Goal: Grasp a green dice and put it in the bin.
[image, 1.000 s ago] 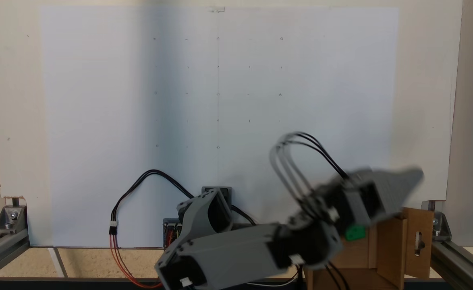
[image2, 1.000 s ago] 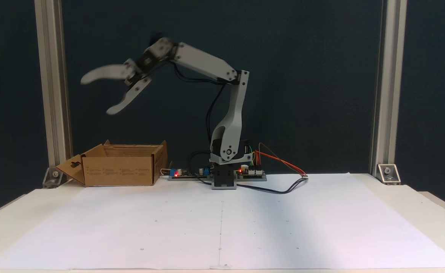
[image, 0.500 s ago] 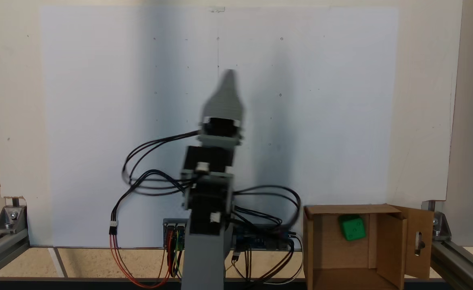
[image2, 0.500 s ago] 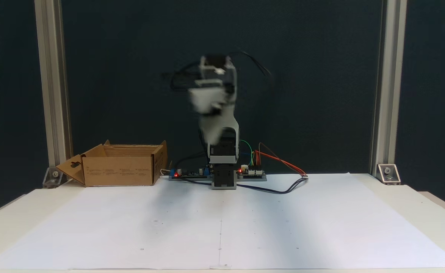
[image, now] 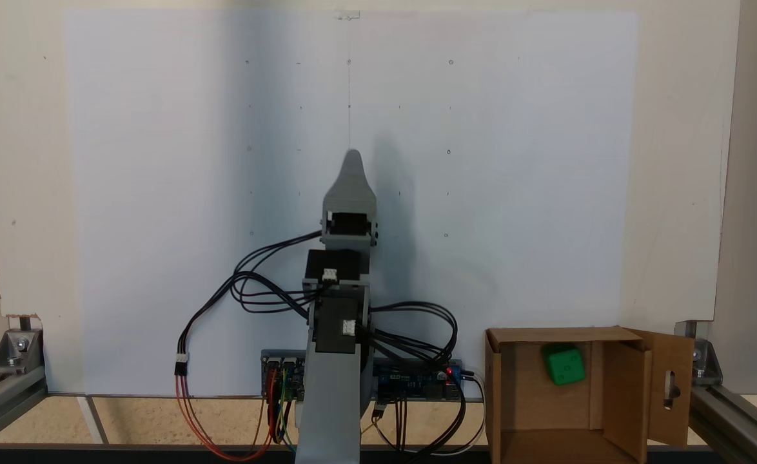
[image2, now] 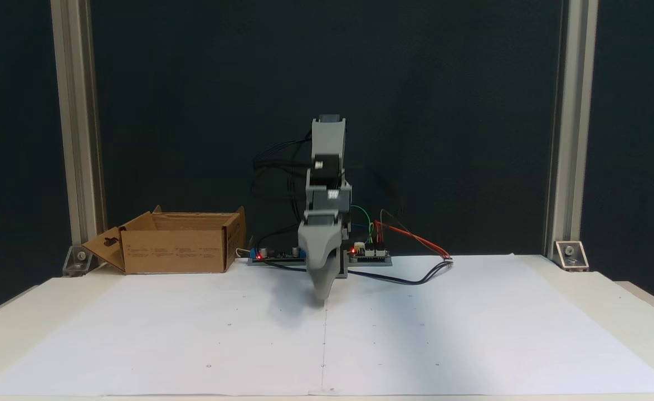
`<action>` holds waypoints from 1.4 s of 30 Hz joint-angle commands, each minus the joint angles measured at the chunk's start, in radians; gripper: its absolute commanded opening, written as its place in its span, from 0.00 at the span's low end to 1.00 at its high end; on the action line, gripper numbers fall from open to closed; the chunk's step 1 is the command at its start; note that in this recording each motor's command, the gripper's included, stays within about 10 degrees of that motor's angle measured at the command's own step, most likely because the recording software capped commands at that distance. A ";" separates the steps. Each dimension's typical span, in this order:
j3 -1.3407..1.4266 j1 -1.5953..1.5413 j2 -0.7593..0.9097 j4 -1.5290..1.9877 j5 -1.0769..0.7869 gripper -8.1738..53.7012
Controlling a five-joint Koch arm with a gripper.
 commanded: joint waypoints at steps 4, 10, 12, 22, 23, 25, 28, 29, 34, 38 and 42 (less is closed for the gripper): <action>0.077 0.025 0.112 -0.297 -0.044 0.85; 0.161 0.025 0.112 -0.560 -0.044 0.85; 0.192 0.023 0.114 -0.647 -0.041 0.85; 0.301 0.009 0.112 -1.055 -0.035 0.86; 0.316 0.011 0.112 -1.096 -0.035 0.86; 0.318 0.014 0.112 -1.175 -0.035 0.87; 0.318 0.014 0.112 -1.290 -0.038 0.86; 0.318 0.012 0.112 -1.330 -0.038 0.86; 0.318 0.012 0.110 -1.401 -0.038 0.86; 0.318 0.009 0.107 -1.396 -0.040 0.86; 0.318 0.008 0.107 -1.394 -0.040 0.86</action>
